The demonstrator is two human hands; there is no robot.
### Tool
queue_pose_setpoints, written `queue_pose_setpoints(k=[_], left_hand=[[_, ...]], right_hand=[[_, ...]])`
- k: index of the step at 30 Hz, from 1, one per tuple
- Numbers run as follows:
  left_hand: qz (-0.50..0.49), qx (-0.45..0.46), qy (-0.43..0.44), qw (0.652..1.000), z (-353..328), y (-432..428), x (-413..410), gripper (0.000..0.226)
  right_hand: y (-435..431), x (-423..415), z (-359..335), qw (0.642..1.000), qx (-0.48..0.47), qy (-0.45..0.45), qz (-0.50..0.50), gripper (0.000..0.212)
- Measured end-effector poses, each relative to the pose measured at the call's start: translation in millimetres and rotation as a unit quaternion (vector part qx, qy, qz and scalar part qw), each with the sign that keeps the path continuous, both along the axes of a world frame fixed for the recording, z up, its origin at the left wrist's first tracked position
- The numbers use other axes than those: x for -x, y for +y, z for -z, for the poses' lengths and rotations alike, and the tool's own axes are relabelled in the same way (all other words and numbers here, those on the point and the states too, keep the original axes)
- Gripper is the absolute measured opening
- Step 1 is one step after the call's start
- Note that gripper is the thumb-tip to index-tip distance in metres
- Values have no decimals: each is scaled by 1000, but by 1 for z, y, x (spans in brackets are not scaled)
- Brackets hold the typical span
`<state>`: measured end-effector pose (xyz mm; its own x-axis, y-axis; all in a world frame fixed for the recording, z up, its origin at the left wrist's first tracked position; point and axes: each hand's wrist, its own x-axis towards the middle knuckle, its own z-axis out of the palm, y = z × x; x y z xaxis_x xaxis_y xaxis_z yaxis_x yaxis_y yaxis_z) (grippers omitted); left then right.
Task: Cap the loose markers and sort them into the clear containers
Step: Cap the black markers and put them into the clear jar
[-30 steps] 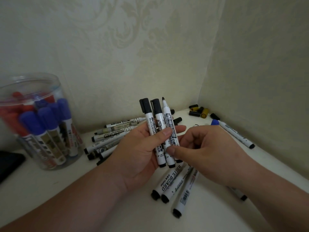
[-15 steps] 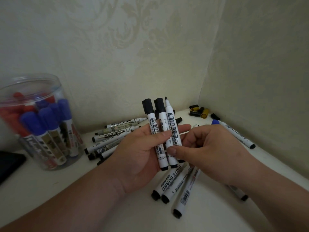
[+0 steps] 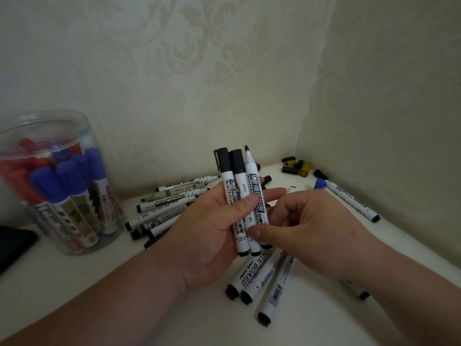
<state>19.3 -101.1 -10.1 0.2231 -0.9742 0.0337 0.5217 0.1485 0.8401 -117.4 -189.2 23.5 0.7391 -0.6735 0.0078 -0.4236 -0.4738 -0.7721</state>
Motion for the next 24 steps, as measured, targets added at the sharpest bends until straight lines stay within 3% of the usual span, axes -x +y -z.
queue_pose_setpoints(k=[4,7,11,13,17,20,24], left_hand=[[-31,2,-43,999,-4,2,-6,38],[-130,6,-63,990,-10,1,-21,27],[-198,-3,-27,980,-13,3,-34,22],[-196,-12,-18,980,-11,2,-32,23],[-191,-19,-18,981,-7,-1,-29,21],[-203,-21,-21,979,-4,-1,-29,20],[-210,-22,-14,977,-3,-2,-32,18]], right_hand=[[3,-2,4,1000,21,-11,-3,30],[-1,1,3,997,72,-19,-2,36],[-33,3,-3,989,139,-16,57,11],[-55,-7,-6,979,191,28,63,8],[-96,-47,-1,939,300,168,-4,29],[-110,-74,-2,909,317,264,-53,42],[-114,-97,-5,855,361,356,-108,37]])
